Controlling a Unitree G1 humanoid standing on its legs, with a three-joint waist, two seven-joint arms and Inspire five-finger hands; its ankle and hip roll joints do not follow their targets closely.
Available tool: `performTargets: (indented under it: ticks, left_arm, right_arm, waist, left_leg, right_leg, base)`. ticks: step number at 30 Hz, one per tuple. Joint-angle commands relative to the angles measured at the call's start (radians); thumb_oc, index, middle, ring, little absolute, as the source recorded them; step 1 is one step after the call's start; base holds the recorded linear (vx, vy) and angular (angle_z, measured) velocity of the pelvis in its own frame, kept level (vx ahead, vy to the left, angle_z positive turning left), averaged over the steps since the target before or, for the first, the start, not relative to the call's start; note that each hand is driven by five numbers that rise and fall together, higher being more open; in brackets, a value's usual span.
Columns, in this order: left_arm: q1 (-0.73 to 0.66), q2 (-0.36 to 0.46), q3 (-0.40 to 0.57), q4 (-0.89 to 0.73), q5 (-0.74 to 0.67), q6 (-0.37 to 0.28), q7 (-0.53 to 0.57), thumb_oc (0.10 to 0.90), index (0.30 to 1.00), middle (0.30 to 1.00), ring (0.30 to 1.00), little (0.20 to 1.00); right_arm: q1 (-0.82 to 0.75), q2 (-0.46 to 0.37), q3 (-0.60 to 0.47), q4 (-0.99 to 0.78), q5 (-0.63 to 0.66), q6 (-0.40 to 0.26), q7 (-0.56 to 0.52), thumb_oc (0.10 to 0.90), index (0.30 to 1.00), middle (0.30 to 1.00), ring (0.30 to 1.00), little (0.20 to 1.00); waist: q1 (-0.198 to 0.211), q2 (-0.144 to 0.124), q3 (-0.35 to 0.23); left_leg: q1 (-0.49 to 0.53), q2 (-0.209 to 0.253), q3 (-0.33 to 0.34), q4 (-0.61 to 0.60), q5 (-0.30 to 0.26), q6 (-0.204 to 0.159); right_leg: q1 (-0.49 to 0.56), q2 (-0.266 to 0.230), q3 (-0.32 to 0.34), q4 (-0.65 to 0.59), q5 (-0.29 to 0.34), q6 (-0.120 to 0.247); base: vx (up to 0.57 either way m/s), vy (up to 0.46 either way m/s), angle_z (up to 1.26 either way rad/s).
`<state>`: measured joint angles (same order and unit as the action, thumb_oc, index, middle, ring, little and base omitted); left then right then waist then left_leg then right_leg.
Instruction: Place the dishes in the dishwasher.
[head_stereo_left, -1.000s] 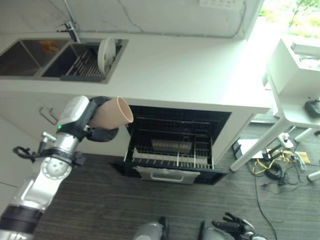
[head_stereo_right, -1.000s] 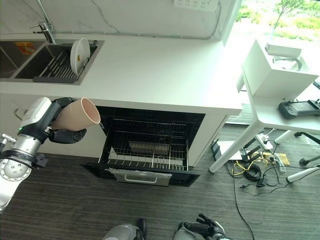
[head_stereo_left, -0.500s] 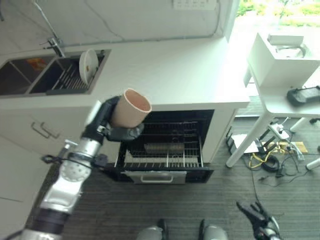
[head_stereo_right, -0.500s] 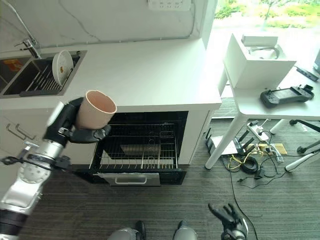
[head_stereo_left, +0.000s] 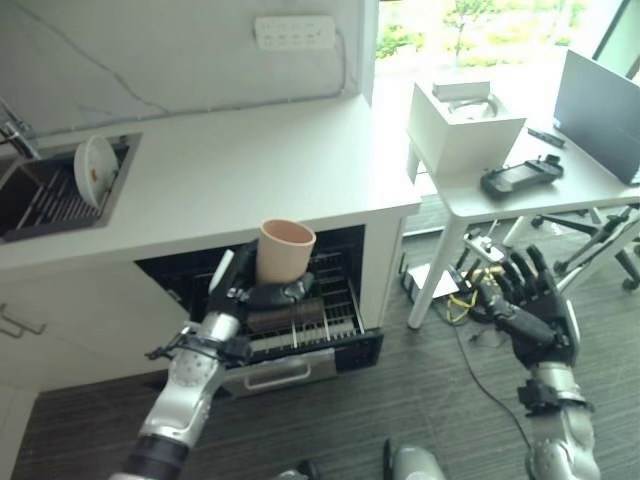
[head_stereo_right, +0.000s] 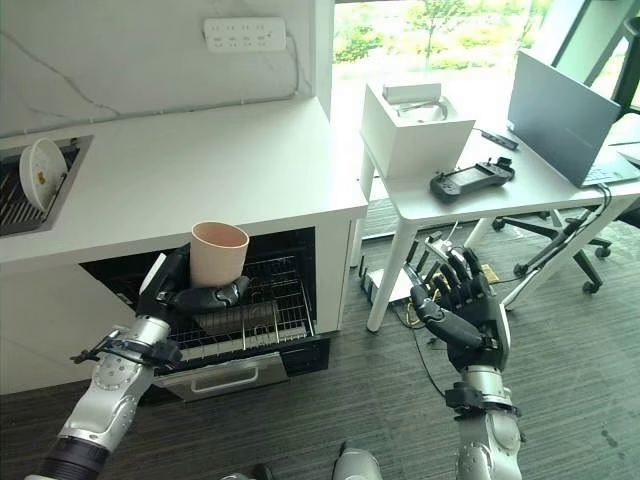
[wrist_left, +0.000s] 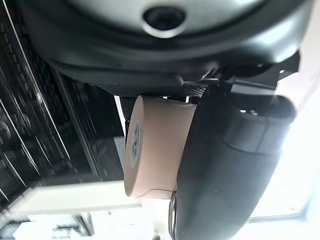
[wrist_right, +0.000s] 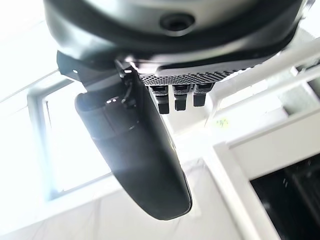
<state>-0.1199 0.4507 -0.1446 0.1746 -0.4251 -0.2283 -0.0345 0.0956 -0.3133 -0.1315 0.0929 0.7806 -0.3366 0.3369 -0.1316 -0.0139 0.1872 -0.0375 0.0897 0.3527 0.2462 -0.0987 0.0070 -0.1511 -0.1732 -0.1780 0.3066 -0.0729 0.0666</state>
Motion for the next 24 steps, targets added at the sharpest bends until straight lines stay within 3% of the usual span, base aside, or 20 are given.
performTargets:
  ticks: [1,9,15,24]
  left_arm:
    - [-0.119,0.013,0.026,-0.018,0.018,-0.137,0.023,0.400,0.300,0.300,0.300,0.300]
    - [-0.142,-0.029,-0.057,-0.016,0.207,-0.167,0.194,0.400,0.300,0.300,0.300,0.300]
    - [-0.174,-0.022,-0.136,-0.064,0.519,-0.276,0.474,0.400,0.300,0.300,0.300,0.300]
    - [-0.198,-0.053,-0.202,-0.058,0.607,-0.319,0.622,0.400,0.300,0.300,0.300,0.300]
  right_arm:
    - [-0.073,-0.054,-0.005,-0.105,0.050,-0.037,0.141,0.800,0.900,0.900,0.900,0.900]
    - [-0.147,-0.045,0.195,-0.253,0.034,0.063,0.143,0.800,0.900,0.900,0.900,0.900]
    - [-0.258,-0.021,0.353,-0.256,0.043,0.069,0.044,0.800,0.900,0.900,0.900,0.900]
    - [-0.392,0.026,0.446,-0.204,0.023,0.076,-0.107,0.800,0.900,0.900,0.900,0.900]
  waist:
    - [0.014,0.021,-0.040]
    - [0.042,0.022,-0.053]
    - [0.106,0.012,-0.048]
    - [0.156,0.002,-0.048]
  left_leg:
    - [0.051,0.085,-0.060,0.054,-0.111,-0.064]
    - [0.047,0.083,-0.069,0.054,-0.098,-0.066]
    - [0.037,0.088,-0.096,0.054,-0.088,-0.074]
    - [0.033,0.092,-0.127,0.054,-0.085,-0.083]
  right_leg:
    - [0.060,-0.076,-0.017,-0.007,-0.052,0.112]
    - [0.066,-0.069,-0.014,-0.007,-0.058,0.102]
    - [0.090,-0.078,-0.049,-0.007,-0.065,0.095]
    - [0.119,-0.085,-0.083,-0.007,-0.071,0.087]
  base:
    - [0.01,0.010,-0.39]
    - [0.00,-0.003,-0.13]
    - [-0.02,-0.053,0.20]
    - [0.01,-0.027,0.22]
